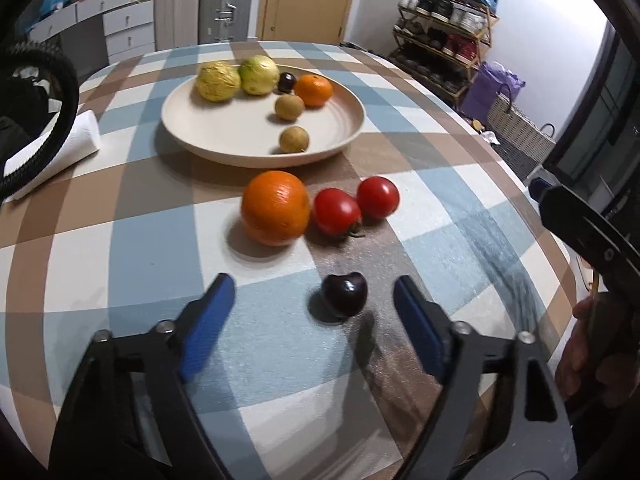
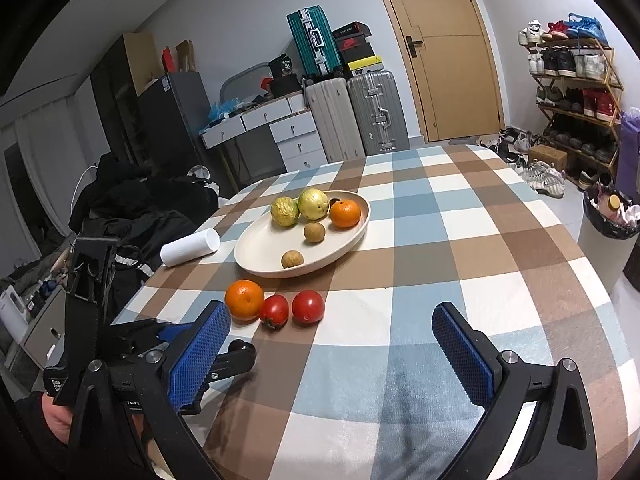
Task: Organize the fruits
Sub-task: 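Close the left gripper around the other dark plum, then lift the plum with the left gripper while the right gripper grasps a red tomato, then carry the plum and tomato over the plate and lower them with both grippers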
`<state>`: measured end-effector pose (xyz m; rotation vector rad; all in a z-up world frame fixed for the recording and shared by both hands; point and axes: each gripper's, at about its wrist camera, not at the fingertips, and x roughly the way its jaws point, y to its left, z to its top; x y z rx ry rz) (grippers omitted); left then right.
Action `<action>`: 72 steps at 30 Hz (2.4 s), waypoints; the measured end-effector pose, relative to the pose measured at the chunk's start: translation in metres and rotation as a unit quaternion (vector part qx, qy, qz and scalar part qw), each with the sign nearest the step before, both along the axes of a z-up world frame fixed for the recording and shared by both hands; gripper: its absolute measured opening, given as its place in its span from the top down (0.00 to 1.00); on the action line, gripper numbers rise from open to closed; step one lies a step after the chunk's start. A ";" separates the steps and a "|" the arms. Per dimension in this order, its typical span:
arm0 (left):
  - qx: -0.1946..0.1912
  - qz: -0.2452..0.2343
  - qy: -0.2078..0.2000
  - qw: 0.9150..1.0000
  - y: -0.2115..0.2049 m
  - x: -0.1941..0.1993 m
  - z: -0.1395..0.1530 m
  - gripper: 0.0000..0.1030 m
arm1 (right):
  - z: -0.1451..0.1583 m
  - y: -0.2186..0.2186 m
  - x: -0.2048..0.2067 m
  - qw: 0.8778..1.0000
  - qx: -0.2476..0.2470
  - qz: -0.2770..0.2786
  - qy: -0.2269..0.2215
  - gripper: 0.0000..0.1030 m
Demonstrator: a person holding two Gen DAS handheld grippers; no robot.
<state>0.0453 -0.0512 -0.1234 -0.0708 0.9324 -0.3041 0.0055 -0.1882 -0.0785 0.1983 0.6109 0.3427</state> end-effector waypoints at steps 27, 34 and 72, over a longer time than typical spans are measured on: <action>-0.061 -0.027 -0.019 0.998 0.028 -0.001 0.021 0.79 | -0.017 0.010 0.030 0.998 0.013 0.027 0.060 0.00; -0.072 -0.008 -0.027 0.997 0.054 0.002 0.027 0.79 | -0.033 0.017 0.061 0.993 0.030 0.036 0.112 0.00; -0.096 0.031 -0.040 0.994 0.094 0.066 0.046 0.79 | -0.021 0.015 0.100 0.988 0.093 0.070 0.106 0.72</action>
